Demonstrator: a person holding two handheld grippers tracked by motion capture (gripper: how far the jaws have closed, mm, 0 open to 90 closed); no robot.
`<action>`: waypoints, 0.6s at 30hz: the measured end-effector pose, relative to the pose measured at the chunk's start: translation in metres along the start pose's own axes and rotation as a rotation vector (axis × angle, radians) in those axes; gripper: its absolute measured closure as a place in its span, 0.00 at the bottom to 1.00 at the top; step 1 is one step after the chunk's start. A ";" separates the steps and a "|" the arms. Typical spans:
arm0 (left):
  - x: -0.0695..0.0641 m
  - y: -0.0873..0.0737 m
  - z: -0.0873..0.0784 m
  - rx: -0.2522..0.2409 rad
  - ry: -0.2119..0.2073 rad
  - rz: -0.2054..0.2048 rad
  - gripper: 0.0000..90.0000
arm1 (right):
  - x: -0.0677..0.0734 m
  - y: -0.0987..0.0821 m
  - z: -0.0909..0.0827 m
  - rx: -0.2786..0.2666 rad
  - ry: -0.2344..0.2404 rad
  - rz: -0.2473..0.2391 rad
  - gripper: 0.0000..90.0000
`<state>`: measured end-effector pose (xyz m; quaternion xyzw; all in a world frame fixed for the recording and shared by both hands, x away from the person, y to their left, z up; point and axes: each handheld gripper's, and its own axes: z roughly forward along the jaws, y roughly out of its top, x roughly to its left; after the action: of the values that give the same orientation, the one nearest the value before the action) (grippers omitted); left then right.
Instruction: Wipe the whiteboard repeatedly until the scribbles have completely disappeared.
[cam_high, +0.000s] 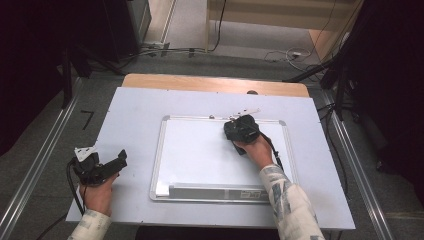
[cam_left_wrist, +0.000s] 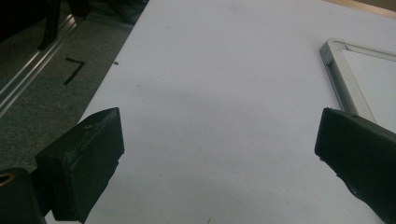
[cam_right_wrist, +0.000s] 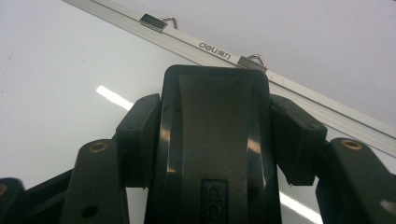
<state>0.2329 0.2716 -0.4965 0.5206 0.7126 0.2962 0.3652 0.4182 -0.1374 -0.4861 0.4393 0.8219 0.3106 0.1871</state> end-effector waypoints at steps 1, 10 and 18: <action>0.000 0.000 0.000 0.001 0.000 0.000 0.02 | -0.001 0.000 0.000 -0.002 -0.001 -0.003 0.42; 0.000 0.000 0.000 0.003 0.000 -0.006 0.02 | -0.009 -0.005 -0.004 -0.001 -0.008 0.008 0.42; 0.000 0.000 0.001 0.007 0.000 -0.003 0.02 | -0.016 -0.008 -0.007 -0.001 -0.014 0.014 0.42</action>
<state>0.2332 0.2718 -0.4972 0.5206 0.7145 0.2933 0.3640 0.4178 -0.1562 -0.4859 0.4471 0.8173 0.3091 0.1911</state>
